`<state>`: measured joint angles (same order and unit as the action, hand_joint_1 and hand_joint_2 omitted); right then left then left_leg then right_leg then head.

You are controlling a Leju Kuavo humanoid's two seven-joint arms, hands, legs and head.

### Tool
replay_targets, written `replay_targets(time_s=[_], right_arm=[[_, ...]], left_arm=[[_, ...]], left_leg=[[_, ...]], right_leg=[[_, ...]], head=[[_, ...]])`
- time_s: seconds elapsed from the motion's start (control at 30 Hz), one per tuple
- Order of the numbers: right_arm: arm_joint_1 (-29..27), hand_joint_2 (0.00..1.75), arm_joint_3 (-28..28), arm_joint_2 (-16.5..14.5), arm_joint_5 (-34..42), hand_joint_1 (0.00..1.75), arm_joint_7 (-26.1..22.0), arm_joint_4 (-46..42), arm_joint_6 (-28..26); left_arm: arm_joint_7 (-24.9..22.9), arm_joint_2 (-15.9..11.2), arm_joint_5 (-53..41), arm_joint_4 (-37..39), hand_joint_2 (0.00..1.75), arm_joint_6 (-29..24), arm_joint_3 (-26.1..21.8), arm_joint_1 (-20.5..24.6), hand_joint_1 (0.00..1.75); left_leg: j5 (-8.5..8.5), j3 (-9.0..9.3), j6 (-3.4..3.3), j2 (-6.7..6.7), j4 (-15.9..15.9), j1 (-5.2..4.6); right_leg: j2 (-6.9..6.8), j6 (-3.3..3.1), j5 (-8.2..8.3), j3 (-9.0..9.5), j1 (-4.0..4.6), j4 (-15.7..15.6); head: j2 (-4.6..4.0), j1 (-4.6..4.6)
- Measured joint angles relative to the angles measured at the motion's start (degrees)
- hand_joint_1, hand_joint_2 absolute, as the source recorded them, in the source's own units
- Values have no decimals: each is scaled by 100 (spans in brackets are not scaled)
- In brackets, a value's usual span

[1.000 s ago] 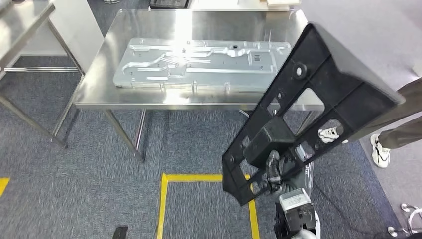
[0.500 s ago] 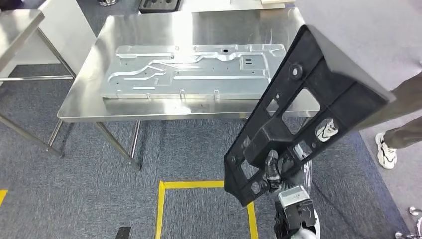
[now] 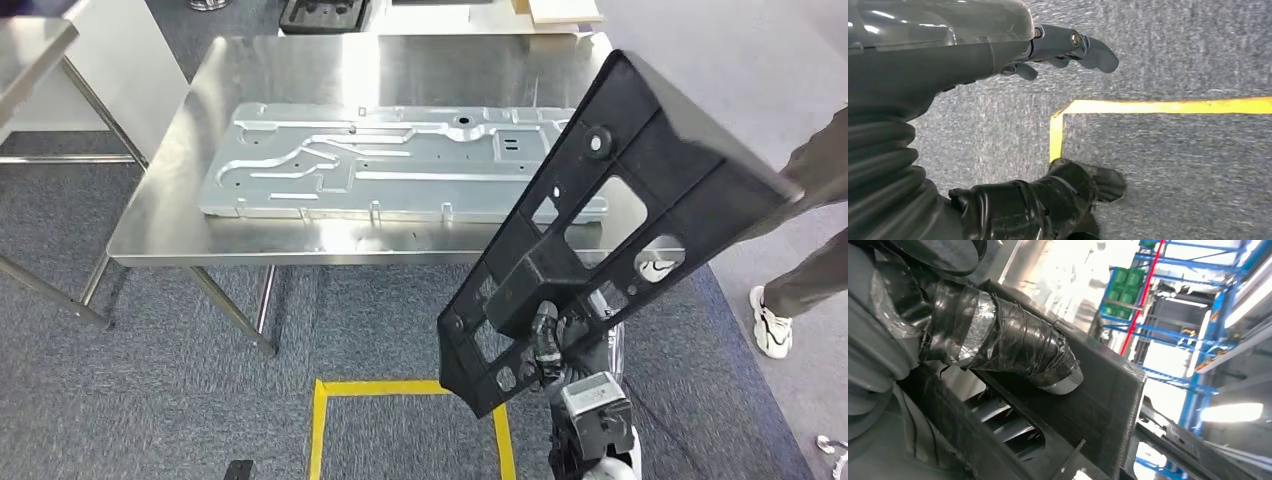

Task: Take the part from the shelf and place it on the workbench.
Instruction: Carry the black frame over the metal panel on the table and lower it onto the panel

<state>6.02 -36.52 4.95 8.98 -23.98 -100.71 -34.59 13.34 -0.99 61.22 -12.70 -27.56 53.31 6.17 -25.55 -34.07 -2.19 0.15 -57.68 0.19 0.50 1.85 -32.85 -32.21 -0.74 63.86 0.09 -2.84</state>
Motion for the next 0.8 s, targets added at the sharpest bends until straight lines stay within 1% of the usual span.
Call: replay_targets(time_s=[0.03,0.07,0.1,0.13,0.17,0.2,0.23,0.27,0.3,0.33,0.4,0.43,0.47,0.5,0.57,0.6,0.63,0.67,0.7,0.73,0.77,0.8], right_arm=[[3,175,0,2,-12,175,20,4,-14],[3,175,0,6,-37,175,60,11,-32],[6,175,0,14,-84,175,128,20,-51],[24,175,0,24,-157,175,230,28,-68],[67,175,0,37,-271,175,383,32,-82],[131,175,0,55,-426,175,580,34,-91],[216,175,0,80,-619,175,816,34,-94],[318,175,0,104,-843,175,1075,28,-90],[426,175,0,134,-1074,175,1332,19,-81],[543,175,0,167,-1315,175,1598,3,-62],[798,175,0,239,-1746,175,2093,-48,8],[937,175,0,275,-1934,175,2310,-79,51],[1086,175,0,304,-2095,175,2494,-111,96],[1234,175,0,327,-2238,175,2651,-137,137],[1502,175,0,375,-2456,175,2903,-165,208],[1601,175,0,403,-2516,175,2984,-167,230],[1680,175,0,429,-2565,175,3045,-168,251],[1750,175,-1,453,-2634,175,3101,-169,285],[1832,175,-6,474,-2739,175,3177,-169,341],[1953,175,-19,497,-2895,175,3285,-165,421],[2119,175,-38,518,-3086,175,3417,-155,523],[2316,175,-64,538,-3293,175,3568,-138,631]], left_arm=[[-11,-2,-4,0,175,18,0,6,0],[-21,-6,-8,0,175,36,0,15,0],[-30,-10,-14,0,175,51,0,20,0],[-37,-15,-19,0,175,72,0,20,0],[-42,-18,-27,0,175,93,0,14,0],[-43,-20,-36,0,175,115,0,8,0],[-38,-24,-40,0,175,134,0,7,0],[-30,-29,-47,0,175,150,0,10,0],[-17,-38,-52,0,175,161,0,20,0],[-7,-49,-57,0,175,172,0,30,0],[4,-71,-75,0,175,195,0,42,0],[4,-79,-89,0,175,207,0,41,0],[3,-86,-106,0,175,217,0,41,0],[3,-91,-121,0,175,225,0,42,0],[0,-100,-142,0,175,234,0,39,0],[-2,-103,-146,0,175,236,1,31,0],[-4,-105,-148,0,175,237,1,18,0],[-7,-107,-154,0,175,237,2,6,0],[-7,-110,-167,0,175,238,2,-4,0],[-7,-114,-183,0,175,238,3,-12,0],[-6,-120,-207,0,175,238,9,-14,0],[-6,-126,-227,0,175,238,22,-9,0]], left_leg=[[-33,42,-25,1,10,-1],[-71,80,-40,-1,9,-3],[-114,129,-46,-6,8,-5],[-164,190,-45,-11,4,-6],[-222,263,-37,-16,-5,-6],[-285,333,-18,-17,-17,-4],[-345,386,9,-16,-31,-11],[-394,410,41,-15,-50,-18],[-424,412,71,-12,-60,-22],[-438,407,100,-8,-55,-27],[-471,415,156,4,-43,-18],[-513,400,187,7,-95,-13],[-595,324,215,5,-263,-7],[-707,171,238,1,-548,0],[-909,-306,273,-2,-1322,5],[-899,-523,285,-1,-1594,9],[-769,-657,295,-1,-1674,15],[-531,-684,299,0,-1534,23],[-218,-624,297,1,-1210,31],[30,-537,286,-2,-881,34],[197,-454,271,-7,-598,20],[235,-388,247,-11,-393,4]], right_leg=[[-2,14,-97,-236,-1,371],[-3,26,-157,-483,-6,710],[-3,36,-127,-673,-13,910],[-4,44,11,-771,-21,914],[-8,45,259,-764,-29,704],[-18,37,543,-689,-34,358],[-29,22,749,-581,-25,43],[-39,-6,852,-480,-15,-226],[-44,-35,856,-425,-1,-357],[-39,-66,805,-396,15,-385],[-22,-122,771,-369,7,-446],[-16,-153,757,-335,-3,-475],[-14,-181,745,-293,-17,-508],[-16,-209,727,-249,-26,-530],[-19,-240,671,-176,-24,-537],[-17,-244,633,-129,-23,-536],[-13,-241,587,-70,-23,-536],[-6,-235,536,2,-25,-535],[2,-224,481,77,-28,-531],[11,-205,429,120,-30,-532],[25,-180,391,145,-26,-520],[36,-150,368,135,-22,-510]], head=[[0,9],[0,8],[0,9],[0,11],[0,10],[0,13],[0,15],[0,18],[0,15],[0,6],[0,-16],[0,-27],[0,-38],[0,-48],[0,-62],[0,-61],[0,-61],[0,-61],[0,-60],[0,-55],[0,-52],[0,-55]])
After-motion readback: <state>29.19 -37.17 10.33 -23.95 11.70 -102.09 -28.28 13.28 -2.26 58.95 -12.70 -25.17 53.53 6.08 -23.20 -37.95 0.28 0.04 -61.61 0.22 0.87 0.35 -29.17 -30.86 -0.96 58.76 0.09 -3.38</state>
